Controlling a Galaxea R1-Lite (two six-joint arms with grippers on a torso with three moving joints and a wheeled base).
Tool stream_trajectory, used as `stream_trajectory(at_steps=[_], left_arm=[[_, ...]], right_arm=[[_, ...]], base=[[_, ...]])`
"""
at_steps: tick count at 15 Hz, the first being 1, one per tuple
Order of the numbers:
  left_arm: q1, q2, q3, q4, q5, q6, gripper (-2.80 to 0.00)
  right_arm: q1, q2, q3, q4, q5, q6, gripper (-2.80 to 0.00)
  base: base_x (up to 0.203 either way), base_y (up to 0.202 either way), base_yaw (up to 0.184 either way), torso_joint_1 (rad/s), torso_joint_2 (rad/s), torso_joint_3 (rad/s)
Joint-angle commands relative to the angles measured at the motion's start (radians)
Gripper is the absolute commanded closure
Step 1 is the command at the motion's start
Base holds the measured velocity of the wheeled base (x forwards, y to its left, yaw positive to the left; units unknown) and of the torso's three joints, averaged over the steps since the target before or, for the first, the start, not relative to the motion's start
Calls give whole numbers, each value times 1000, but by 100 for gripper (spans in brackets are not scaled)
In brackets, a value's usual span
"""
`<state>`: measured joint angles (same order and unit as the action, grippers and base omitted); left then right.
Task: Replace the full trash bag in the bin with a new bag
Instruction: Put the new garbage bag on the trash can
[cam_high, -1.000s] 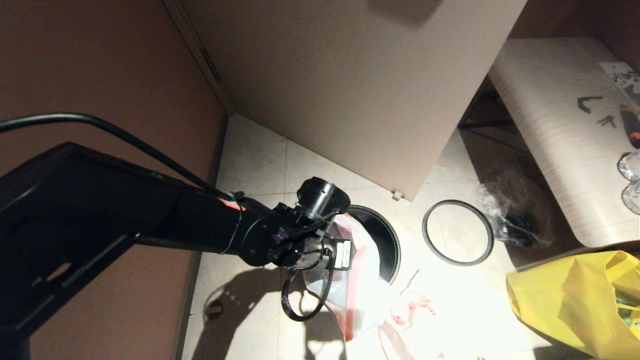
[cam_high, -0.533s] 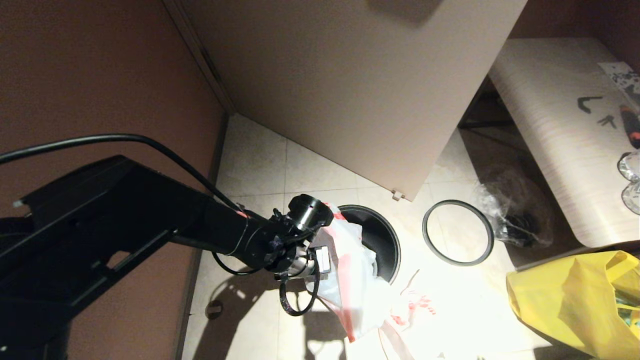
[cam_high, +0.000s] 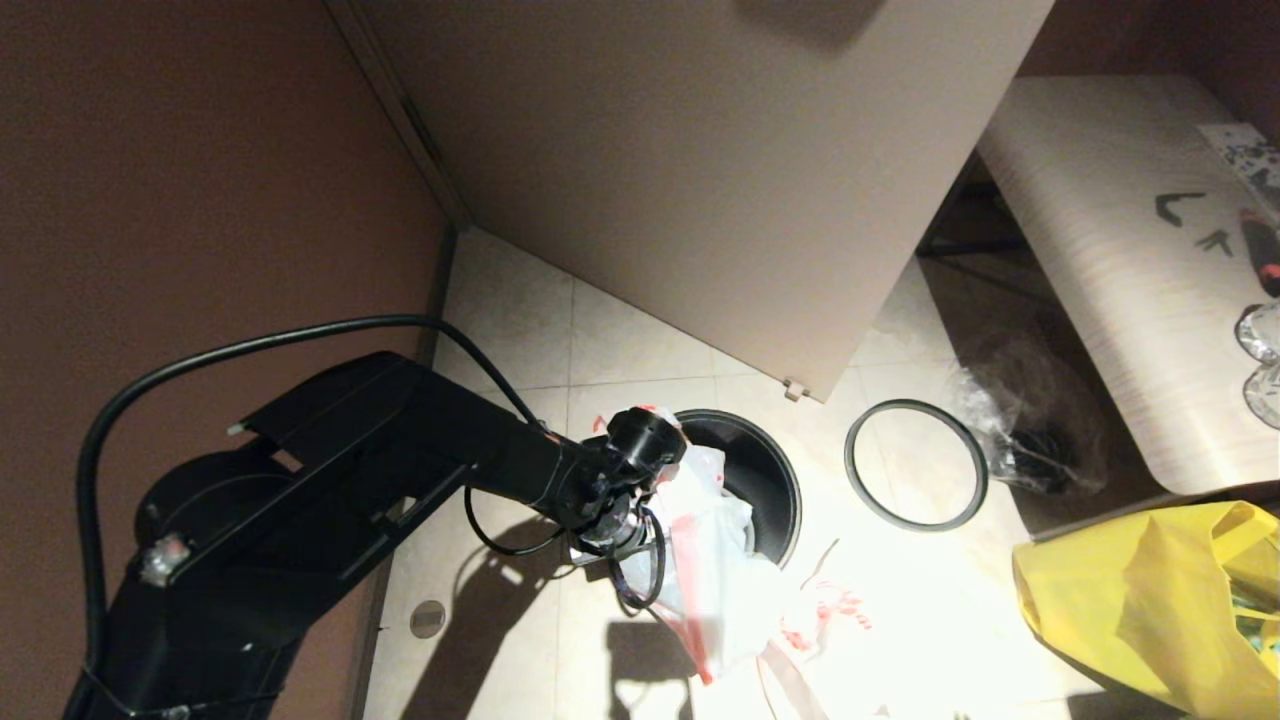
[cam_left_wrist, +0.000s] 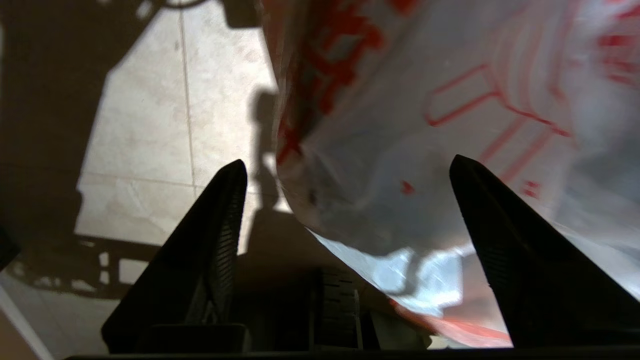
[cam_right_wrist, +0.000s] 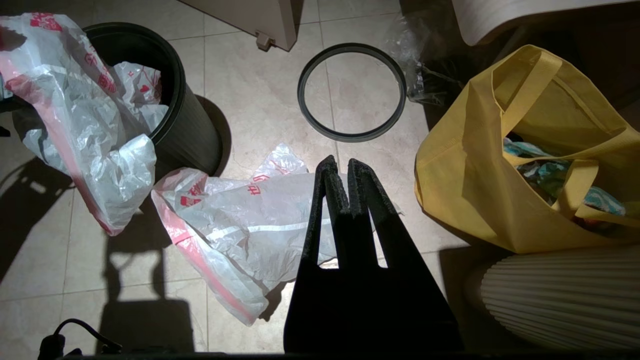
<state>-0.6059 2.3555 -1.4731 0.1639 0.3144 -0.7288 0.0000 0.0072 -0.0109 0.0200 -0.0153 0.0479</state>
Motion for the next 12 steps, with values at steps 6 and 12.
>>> stream_trajectory(at_steps=[6,12], left_arm=[[15,88,-70,14,7,-6,0],[62,60,-87,14,9,-28,0]], right_arm=[[0,-1,0,0,0,0,0],[-8,24,-114,48,-10,-13,0]], base=[[0,0,0,0,0,0],[0,0,0,0,0,0]])
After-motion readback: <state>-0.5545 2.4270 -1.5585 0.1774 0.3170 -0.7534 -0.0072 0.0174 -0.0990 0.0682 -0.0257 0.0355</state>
